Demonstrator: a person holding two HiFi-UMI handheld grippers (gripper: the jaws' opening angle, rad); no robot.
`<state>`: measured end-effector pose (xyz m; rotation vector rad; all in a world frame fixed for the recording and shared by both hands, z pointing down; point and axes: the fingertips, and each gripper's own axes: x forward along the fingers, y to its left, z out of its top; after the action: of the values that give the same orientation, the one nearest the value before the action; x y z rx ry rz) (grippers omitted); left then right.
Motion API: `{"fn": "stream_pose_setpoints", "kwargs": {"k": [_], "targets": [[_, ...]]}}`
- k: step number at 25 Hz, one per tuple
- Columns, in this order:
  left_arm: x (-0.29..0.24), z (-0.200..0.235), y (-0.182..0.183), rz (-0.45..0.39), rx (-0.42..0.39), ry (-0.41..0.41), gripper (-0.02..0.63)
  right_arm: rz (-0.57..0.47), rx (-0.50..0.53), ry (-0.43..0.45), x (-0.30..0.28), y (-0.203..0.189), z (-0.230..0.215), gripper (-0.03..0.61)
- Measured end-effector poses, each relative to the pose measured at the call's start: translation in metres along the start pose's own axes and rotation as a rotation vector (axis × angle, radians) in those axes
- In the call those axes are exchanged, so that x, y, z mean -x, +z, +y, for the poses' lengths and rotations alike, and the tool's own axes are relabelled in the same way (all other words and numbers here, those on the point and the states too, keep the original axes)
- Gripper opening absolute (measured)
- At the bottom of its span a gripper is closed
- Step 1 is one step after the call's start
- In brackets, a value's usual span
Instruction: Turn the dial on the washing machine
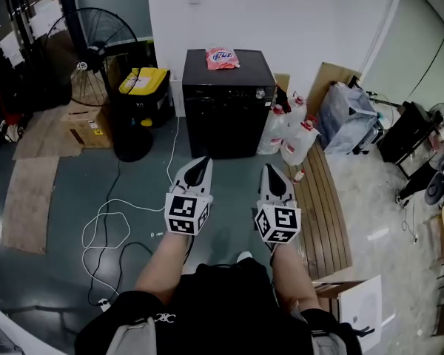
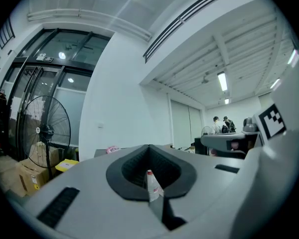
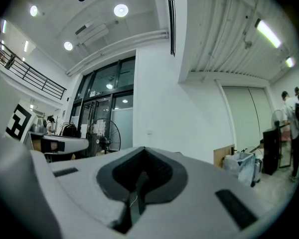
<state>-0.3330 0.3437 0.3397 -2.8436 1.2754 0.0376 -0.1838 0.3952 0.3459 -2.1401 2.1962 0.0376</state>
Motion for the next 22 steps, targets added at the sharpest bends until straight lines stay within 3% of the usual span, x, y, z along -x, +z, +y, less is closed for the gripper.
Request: {"fn": "stream_pose_setpoints", "kwargs": {"k": [11,22], "targets": [[-0.065,0.012,-0.019,0.022,-0.037,-0.021,-0.009,-0.02,-0.017,-0.03,-0.052,-0.016,-0.038,-0.005],[-0.225,0.029,-0.038,0.031,-0.044,-0.016,-0.009,-0.02,-0.027,-0.029,-0.182,-0.038,-0.136,-0.005]]}}
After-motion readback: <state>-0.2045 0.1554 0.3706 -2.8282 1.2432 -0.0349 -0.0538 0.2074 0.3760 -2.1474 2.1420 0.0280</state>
